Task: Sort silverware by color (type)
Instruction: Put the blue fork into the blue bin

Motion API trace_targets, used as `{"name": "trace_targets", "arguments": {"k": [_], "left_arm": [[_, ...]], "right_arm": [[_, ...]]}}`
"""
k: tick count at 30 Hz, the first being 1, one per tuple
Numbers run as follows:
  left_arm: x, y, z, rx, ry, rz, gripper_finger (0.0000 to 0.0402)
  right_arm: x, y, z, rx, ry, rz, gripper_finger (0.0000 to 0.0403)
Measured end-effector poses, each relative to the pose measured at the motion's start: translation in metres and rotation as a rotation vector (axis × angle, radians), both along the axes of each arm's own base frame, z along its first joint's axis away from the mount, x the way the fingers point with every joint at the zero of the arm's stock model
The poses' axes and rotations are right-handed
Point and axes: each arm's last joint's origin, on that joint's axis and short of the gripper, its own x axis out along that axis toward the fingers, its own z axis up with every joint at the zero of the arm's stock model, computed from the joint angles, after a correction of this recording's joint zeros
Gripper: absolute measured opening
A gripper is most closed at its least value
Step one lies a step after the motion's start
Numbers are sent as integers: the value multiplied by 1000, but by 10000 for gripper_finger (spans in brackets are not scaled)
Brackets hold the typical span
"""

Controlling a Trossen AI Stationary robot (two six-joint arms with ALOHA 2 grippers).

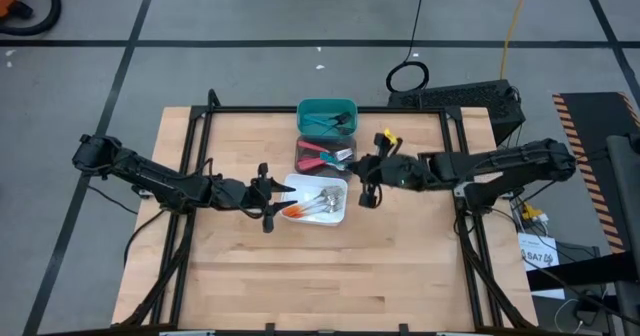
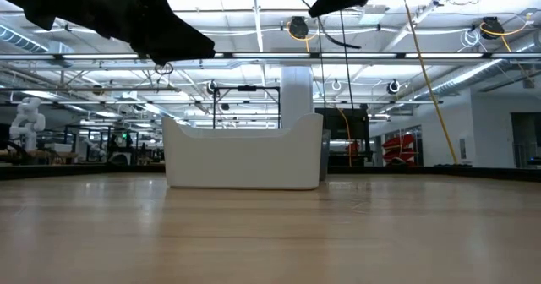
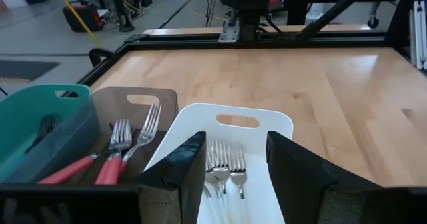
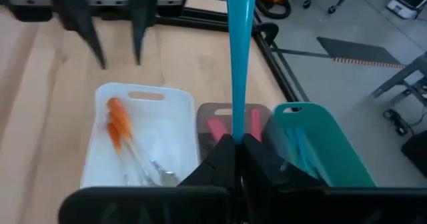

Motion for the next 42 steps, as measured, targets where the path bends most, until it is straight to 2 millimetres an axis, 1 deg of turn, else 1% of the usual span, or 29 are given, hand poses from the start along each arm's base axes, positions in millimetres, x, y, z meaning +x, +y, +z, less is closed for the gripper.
{"name": "trace_targets", "arguments": {"k": [9,19,27,32,34,37,42], "left_arm": [[0,1,0,31,5,-6,157],[1,6,-1,-12,12,29,157],[1,6,-1,3,15,26,157],[1,6,-1,4,15,26,157],[1,7,-1,4,15,30,157],[1,10,-1,3,14,43,157],[2,16,-1,-4,10,71,157]], "right_arm": [[3,-42,3,-3,-5,29,7],[1,-84,9,-38,-51,27,8],[-3,-111,16,-19,-139,33,8],[-4,-128,19,-59,-192,-9,8],[-3,-138,16,-48,-184,-8,8],[5,-152,12,-12,-180,2,8],[22,-177,-3,10,-109,-33,8]]}}
